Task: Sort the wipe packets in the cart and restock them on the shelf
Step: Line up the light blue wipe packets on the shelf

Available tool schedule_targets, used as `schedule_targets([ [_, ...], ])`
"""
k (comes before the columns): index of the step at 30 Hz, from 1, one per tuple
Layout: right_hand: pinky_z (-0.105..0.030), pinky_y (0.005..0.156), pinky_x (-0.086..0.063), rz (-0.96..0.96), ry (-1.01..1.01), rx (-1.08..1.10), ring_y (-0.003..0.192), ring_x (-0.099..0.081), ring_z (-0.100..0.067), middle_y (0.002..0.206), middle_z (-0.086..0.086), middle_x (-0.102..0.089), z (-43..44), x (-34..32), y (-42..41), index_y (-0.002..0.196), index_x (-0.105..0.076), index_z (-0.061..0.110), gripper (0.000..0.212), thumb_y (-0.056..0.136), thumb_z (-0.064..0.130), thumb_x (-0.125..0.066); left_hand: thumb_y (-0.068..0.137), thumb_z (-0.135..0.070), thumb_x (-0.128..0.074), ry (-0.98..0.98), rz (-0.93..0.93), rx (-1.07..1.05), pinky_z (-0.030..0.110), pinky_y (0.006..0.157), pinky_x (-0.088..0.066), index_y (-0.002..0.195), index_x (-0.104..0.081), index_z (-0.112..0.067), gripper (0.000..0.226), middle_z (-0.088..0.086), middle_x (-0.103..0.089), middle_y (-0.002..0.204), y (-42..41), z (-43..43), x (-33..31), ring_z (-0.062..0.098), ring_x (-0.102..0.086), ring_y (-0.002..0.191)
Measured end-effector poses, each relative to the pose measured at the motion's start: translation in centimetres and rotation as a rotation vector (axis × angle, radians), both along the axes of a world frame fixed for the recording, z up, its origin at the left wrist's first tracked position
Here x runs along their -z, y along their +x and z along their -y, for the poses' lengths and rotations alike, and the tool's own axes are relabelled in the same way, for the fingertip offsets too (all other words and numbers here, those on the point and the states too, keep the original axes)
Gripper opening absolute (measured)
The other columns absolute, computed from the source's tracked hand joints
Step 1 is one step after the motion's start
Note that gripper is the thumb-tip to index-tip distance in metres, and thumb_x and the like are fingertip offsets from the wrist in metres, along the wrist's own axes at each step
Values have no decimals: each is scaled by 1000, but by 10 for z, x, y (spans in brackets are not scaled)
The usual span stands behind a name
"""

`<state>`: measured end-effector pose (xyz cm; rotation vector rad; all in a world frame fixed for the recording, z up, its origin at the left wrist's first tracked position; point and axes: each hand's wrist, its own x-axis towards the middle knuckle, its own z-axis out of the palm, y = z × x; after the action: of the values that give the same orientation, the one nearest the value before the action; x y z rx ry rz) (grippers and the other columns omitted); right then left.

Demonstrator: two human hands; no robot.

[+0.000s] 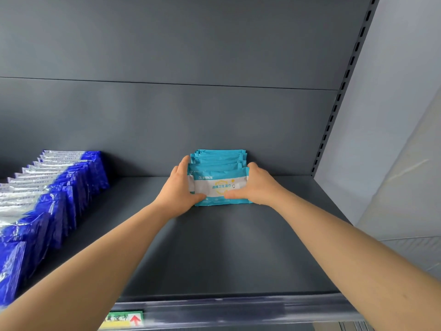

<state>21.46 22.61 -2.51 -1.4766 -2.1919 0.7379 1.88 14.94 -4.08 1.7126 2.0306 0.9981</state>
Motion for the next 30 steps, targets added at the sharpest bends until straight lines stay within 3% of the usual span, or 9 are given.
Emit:
schedule_targets([
  [3,-32,81,-52,16,9,-21,101,-56,-12,116,6,-55,2,6,1,117,-45,17,75,59,44,-85,70,-25,-84,-49,36,35,20,86,-36,149,-13,-19,106,-8,-45,131,1,6,-1,11,-46,109],
  [7,-34,83,-52,19,62,26,103,-55,-14,115,5,-54,4,3,-6,120,-42,16,81,58,48,-85,77,-23,-78,-61,-8,0,20,86,-35,151,-10,-17,101,-3,-47,139,1,5,-6,19,-48,121],
  [11,-29,78,-52,33,1,5,102,-56,-11,114,9,-55,6,1,-4,119,-44,19,83,55,53,-84,78,-26,-78,-101,-15,23,22,83,-38,150,-9,-18,100,-5,-48,136,-1,9,-8,18,-50,115],
  [16,-22,59,-46,47,-9,-10,87,-56,-2,103,12,-56,13,-1,10,105,-46,21,62,63,45,-84,79,-28,-77,-81,33,13,28,72,-48,121,-31,-24,62,-11,-48,112,-2,15,-8,15,-55,93],
  [19,-32,67,-56,112,-4,2,88,-60,-8,104,8,-59,17,-2,17,109,-46,19,67,63,50,-82,78,-30,-77,-57,30,22,25,76,-47,133,-33,-14,72,-5,-52,126,-2,17,-8,14,-53,101],
  [22,-33,79,-54,168,1,7,100,-59,-12,121,4,-56,23,-7,25,129,-43,16,82,66,56,-78,81,-39,-71,-6,-160,-41,37,94,-43,143,-27,-16,80,4,-44,135,4,20,-11,25,-45,120],
  [24,-33,89,-51,171,47,13,114,-56,-16,135,1,-52,28,-12,34,138,-40,17,85,71,58,-73,85,-41,-64,85,-360,-105,41,100,-38,144,-32,-16,72,7,-42,138,13,23,-18,31,-41,124],
  [27,-35,101,-45,202,142,5,124,-51,-16,142,1,-49,37,-20,56,142,-41,19,72,83,54,-63,89,-38,-57,228,-581,-153,42,101,-34,139,-43,-14,57,7,-44,140,36,28,-29,32,-41,123],
  [30,-35,99,-44,321,238,-13,119,-53,-18,141,2,-50,49,-25,89,143,-41,20,58,93,48,-51,92,-38,-52,208,-645,-49,40,99,-35,130,-53,-15,45,4,-53,131,71,27,-37,30,-47,118],
])
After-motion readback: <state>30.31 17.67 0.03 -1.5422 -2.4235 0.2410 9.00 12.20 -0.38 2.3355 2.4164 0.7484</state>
